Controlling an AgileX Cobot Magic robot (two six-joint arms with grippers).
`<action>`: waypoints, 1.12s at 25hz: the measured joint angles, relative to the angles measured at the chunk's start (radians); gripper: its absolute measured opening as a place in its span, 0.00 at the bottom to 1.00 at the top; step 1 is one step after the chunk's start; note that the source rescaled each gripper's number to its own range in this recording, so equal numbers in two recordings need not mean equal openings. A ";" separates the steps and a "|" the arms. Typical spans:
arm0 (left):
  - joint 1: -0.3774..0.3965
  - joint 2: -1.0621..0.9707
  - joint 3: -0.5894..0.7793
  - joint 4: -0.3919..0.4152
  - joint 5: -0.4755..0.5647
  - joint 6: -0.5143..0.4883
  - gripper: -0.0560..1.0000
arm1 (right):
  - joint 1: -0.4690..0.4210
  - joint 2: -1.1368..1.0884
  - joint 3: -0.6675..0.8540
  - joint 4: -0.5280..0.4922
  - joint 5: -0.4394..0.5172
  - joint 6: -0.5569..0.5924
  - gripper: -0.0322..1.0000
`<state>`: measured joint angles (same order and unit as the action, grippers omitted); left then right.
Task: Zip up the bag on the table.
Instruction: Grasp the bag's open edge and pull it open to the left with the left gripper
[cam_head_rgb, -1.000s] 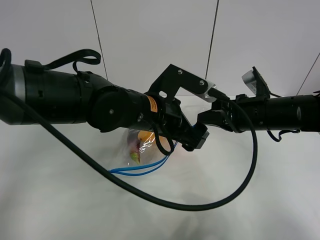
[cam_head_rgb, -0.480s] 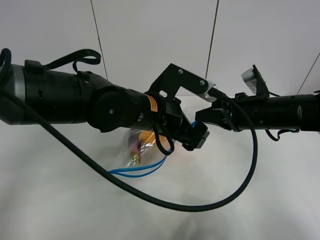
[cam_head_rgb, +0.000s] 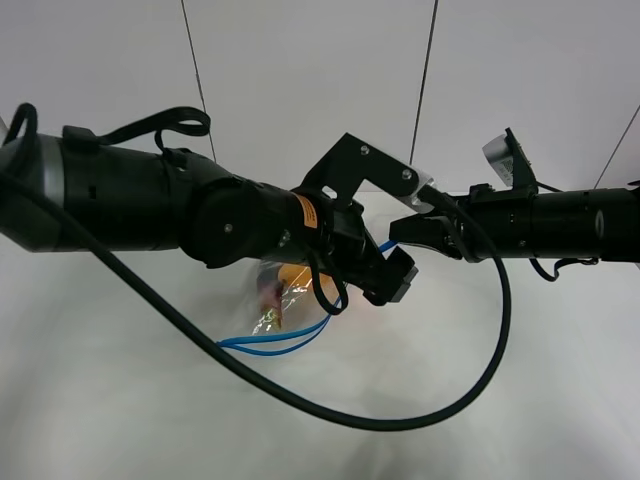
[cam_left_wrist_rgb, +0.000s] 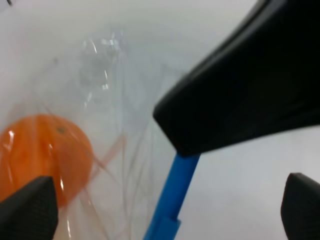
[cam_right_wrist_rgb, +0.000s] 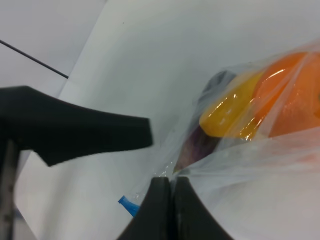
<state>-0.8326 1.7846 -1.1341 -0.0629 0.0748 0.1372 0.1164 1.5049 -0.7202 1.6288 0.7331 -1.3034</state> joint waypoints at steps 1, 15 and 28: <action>0.000 0.011 0.000 0.000 0.000 0.000 1.00 | 0.000 0.000 0.000 0.000 0.000 0.000 0.03; 0.000 0.029 0.000 -0.001 -0.031 0.015 0.82 | 0.000 0.000 0.000 -0.001 -0.020 -0.007 0.03; 0.000 0.029 -0.001 0.000 -0.024 0.023 0.55 | 0.000 0.000 0.000 -0.001 -0.022 -0.011 0.03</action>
<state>-0.8326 1.8140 -1.1347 -0.0628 0.0510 0.1601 0.1164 1.5049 -0.7202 1.6282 0.7113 -1.3142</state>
